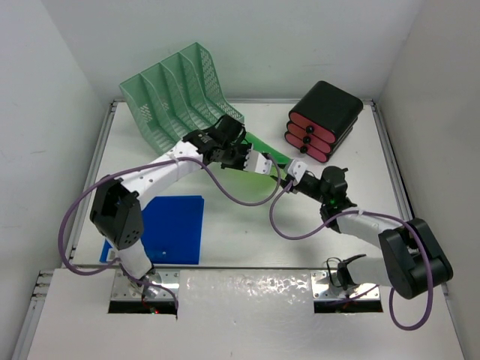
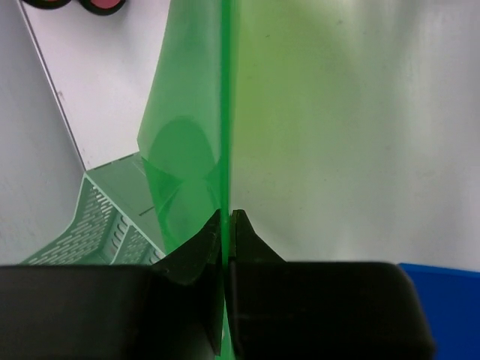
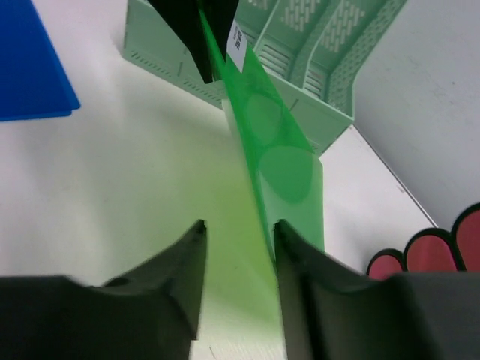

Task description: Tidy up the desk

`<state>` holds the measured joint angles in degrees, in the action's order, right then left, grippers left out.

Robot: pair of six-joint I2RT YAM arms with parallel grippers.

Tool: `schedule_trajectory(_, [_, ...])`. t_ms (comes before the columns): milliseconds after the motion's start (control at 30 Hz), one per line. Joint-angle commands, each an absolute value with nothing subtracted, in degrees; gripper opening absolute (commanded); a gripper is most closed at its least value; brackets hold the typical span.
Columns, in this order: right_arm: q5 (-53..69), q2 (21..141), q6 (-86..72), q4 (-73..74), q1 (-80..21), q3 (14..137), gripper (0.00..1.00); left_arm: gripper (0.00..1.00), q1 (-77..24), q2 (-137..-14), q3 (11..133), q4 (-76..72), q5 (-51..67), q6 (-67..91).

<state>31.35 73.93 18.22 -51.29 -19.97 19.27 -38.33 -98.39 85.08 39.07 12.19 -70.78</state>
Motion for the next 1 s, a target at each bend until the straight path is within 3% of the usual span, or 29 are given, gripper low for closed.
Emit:
schedule_trajectory(0, [37.2, 73.7, 22.1, -45.5, -20.3, 23.2, 0.43, 0.0, -38.8, -94.0, 89.3, 43.1, 17.8, -72.9])
schedule_trajectory(67, [37.5, 75.0, 23.1, -43.5, -20.4, 25.3, 0.54, 0.0, -38.8, -93.6, 92.2, 46.3, 20.2, -73.1])
schedule_trajectory(167, [37.4, 77.3, 22.5, -44.2, -20.3, 26.6, 0.57, 0.0, -38.8, -93.0, 94.2, 48.4, 20.8, -74.5])
schedule_trajectory(200, [37.0, 78.0, 21.8, -45.3, -20.3, 26.8, 0.53, 0.0, -38.8, -92.8, 94.6, 49.4, 21.1, -74.8])
schedule_trajectory(367, [35.3, 81.6, 16.1, -53.4, -20.3, 26.8, 0.0, 0.0, -38.8, -92.3, 94.7, 49.9, 21.5, -75.1])
schedule_trajectory(467, [35.0, 80.8, 12.0, -59.1, -20.3, 25.1, 0.0, 0.0, -38.8, -91.6, 93.7, 46.7, 18.0, -71.7])
schedule_trajectory(500, [34.8, 79.8, 11.1, -59.4, -20.3, 24.6, 0.0, 0.11, -38.8, -91.4, 93.6, 45.5, 16.7, -70.1])
schedule_trajectory(567, [34.5, 78.6, 8.9, -58.5, -20.4, 24.6, 0.0, 0.45, -38.8, -91.1, 94.0, 41.7, 13.8, -64.9])
schedule_trajectory(600, [33.8, 77.1, 8.3, -58.0, -20.4, 24.6, 0.0, 0.93, -38.8, -90.6, 94.0, 40.2, 10.4, -63.1])
schedule_trajectory(633, [33.5, 76.3, 7.1, -56.4, -20.3, 24.7, 0.0, 1.0, -38.8, -90.4, 94.5, 38.8, 8.7, -59.1])
schedule_trajectory(833, [24.6, 72.0, 4.7, -41.2, -20.4, 28.9, 0.0, 1.0, -38.8, -88.0, 102.4, 33.5, -3.7, -40.5])
schedule_trajectory(967, [22.3, 71.5, 2.6, -42.9, -20.3, 28.3, 0.0, 1.0, -38.1, -84.5, 106.9, 34.7, -8.5, -34.4])
